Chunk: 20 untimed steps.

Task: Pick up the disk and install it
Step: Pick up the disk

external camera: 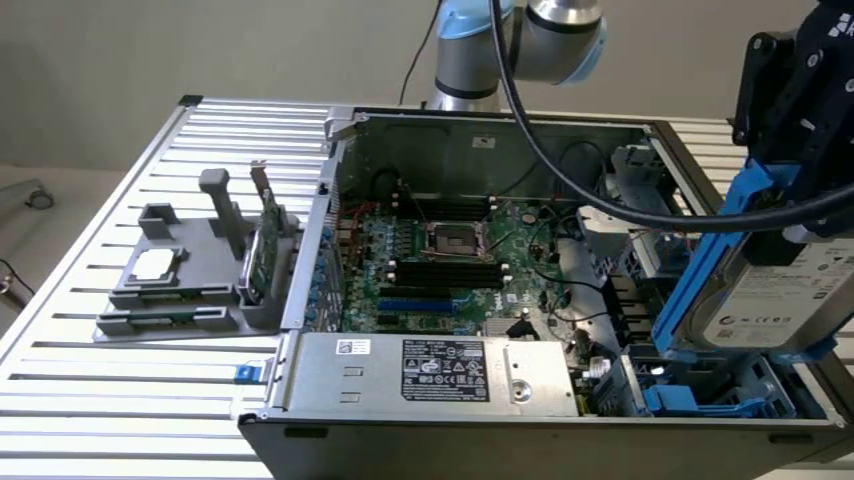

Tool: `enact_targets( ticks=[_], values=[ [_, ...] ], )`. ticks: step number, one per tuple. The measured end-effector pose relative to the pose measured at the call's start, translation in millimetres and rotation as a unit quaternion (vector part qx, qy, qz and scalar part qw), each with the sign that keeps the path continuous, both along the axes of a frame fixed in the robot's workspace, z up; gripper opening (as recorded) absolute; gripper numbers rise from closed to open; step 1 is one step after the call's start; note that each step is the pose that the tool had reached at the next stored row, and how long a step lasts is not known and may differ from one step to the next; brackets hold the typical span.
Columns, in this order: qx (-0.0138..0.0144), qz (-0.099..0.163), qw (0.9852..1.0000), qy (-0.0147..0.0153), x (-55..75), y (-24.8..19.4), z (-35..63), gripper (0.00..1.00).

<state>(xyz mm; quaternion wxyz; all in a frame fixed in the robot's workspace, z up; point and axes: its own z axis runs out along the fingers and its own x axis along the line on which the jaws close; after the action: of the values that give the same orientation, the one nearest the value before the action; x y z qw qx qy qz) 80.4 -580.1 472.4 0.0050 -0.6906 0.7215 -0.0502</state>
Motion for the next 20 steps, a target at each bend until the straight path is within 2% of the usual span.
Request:
enact_targets(
  ticks=[5,9,13,20],
  values=[
    [0.0001,0.000,1.0000,0.0004,2.4,0.0,-8.7,0.32],
    [0.0000,0.004,1.0000,0.0047,5.1,0.0,-14.5,0.32],
    [0.0002,0.007,0.9999,0.0116,7.3,-0.1,-19.6,0.32],
    [0.0001,0.012,0.9995,0.0286,16.9,-0.1,-24.4,0.32]
  ],
)
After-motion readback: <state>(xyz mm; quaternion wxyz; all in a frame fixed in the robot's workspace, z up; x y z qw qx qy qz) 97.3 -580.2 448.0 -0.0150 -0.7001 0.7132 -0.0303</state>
